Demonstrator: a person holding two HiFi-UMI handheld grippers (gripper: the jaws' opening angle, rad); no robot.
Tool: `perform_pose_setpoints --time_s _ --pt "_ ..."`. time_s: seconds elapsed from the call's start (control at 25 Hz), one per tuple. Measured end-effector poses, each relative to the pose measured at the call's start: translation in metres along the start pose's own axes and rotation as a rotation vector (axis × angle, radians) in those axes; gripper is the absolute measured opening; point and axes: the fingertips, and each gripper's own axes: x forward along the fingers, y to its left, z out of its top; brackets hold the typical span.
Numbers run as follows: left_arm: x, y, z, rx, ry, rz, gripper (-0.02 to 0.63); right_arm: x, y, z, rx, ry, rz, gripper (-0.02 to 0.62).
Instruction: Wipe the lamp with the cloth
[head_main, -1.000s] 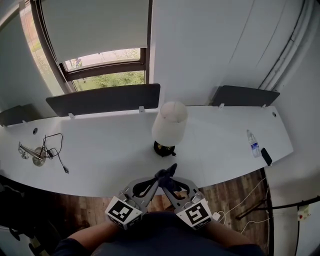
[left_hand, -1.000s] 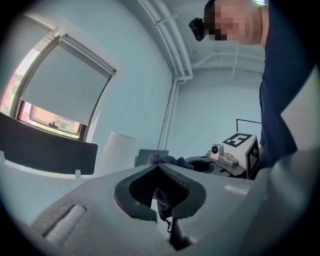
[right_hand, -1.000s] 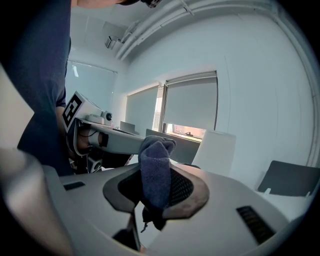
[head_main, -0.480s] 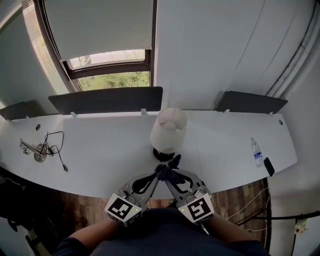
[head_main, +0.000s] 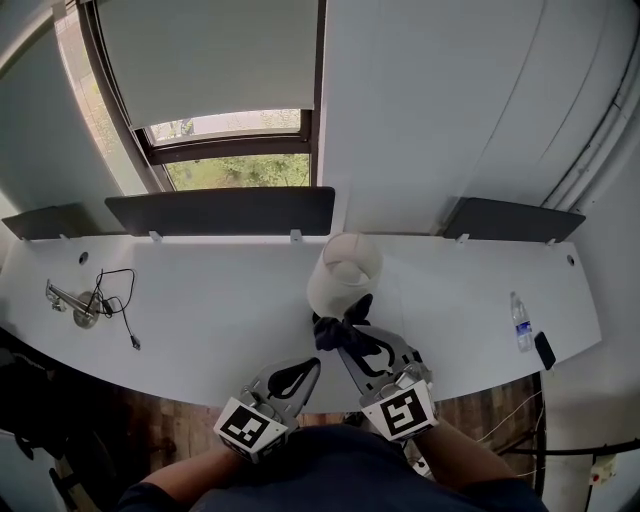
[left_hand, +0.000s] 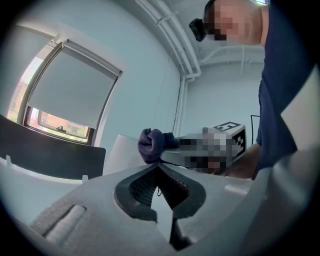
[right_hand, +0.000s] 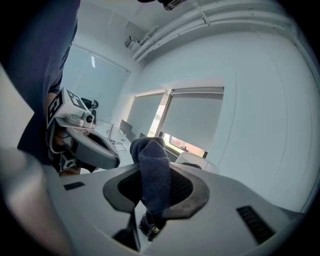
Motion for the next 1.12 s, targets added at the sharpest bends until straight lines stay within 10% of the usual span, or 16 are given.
perform_pose_setpoints --time_s 0.44,1.12 --pt "-0.007 0.018 0.0 -0.007 -0.012 0.045 0.006 0.035 -0.037 0.008 -0.136 0.023 -0.061 0.103" --pt "-0.027 0.043 -0.013 -0.044 0.04 0.164 0.006 0.076 0.005 -0.061 -0.092 0.121 0.091 0.103"
